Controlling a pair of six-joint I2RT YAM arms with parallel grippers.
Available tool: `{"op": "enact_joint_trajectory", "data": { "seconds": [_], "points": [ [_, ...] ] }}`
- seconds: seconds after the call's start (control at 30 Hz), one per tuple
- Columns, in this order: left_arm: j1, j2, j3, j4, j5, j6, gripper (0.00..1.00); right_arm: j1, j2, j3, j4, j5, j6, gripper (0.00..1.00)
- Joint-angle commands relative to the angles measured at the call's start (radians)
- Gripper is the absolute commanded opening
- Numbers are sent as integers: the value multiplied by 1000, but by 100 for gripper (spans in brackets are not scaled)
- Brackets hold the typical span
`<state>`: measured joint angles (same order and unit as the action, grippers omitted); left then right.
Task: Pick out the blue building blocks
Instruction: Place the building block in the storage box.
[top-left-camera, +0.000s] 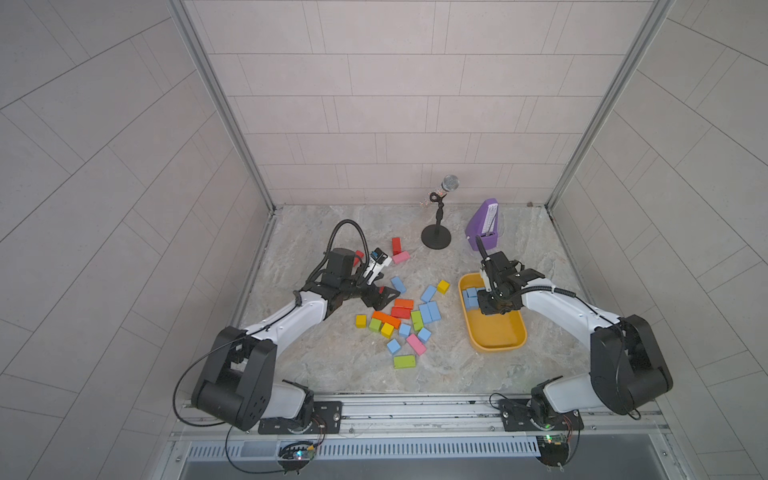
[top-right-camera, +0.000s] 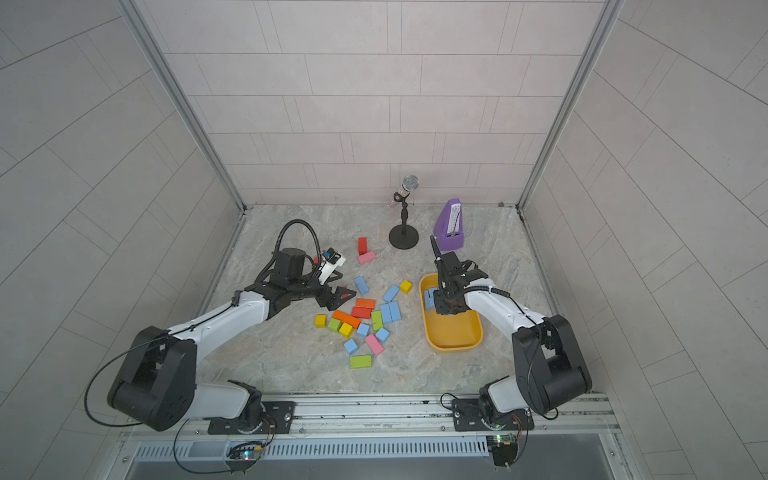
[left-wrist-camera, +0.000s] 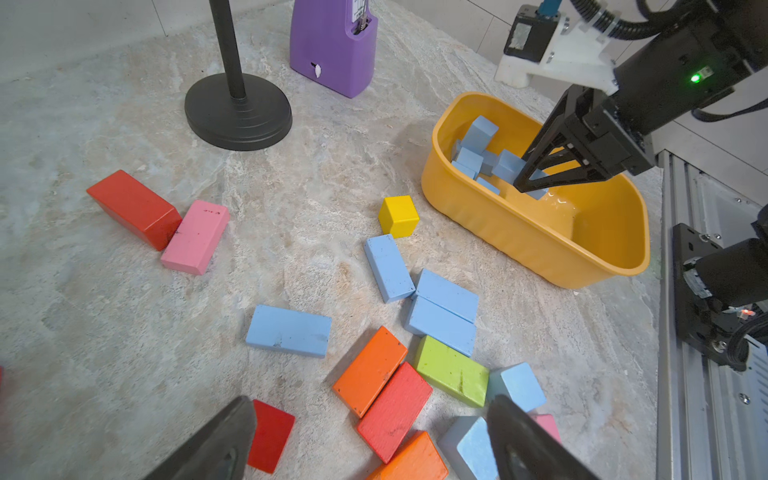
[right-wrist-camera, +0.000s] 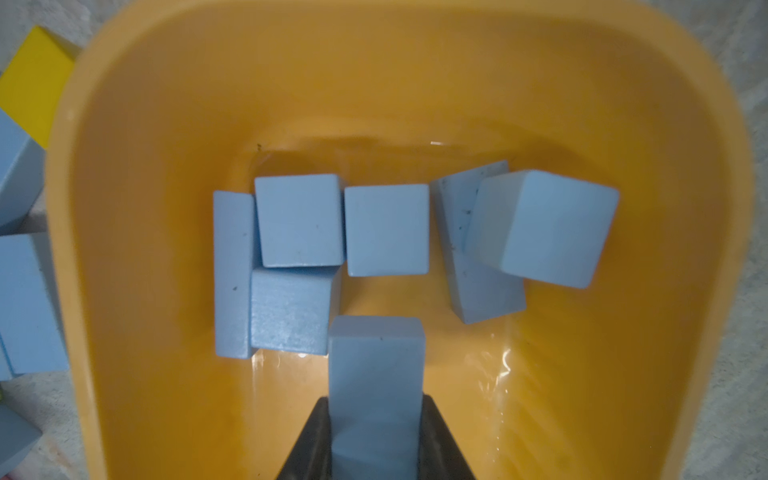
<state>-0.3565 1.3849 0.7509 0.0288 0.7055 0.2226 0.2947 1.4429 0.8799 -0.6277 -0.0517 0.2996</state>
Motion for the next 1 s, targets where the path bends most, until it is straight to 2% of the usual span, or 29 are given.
{"op": "enact_joint_trajectory", "data": {
  "seconds": [0.0, 0.3, 0.5, 0.8, 0.97],
  "points": [
    [-1, 6, 1, -4, -15, 31, 92, -9, 29, 10, 25, 0, -7, 29],
    [-1, 13, 2, -5, -22, 37, 92, -18, 59, 23, 24, -14, -21, 35],
    [-1, 12, 3, -4, -24, 38, 92, -18, 56, 23, 26, -9, -16, 45],
    [-1, 3, 15, -24, -74, 26, 92, -13, 6, 44, 11, -24, -17, 46],
    [9, 7, 66, -92, -153, 2, 93, 59, -44, 99, -27, 23, -8, 46]
  ]
}}
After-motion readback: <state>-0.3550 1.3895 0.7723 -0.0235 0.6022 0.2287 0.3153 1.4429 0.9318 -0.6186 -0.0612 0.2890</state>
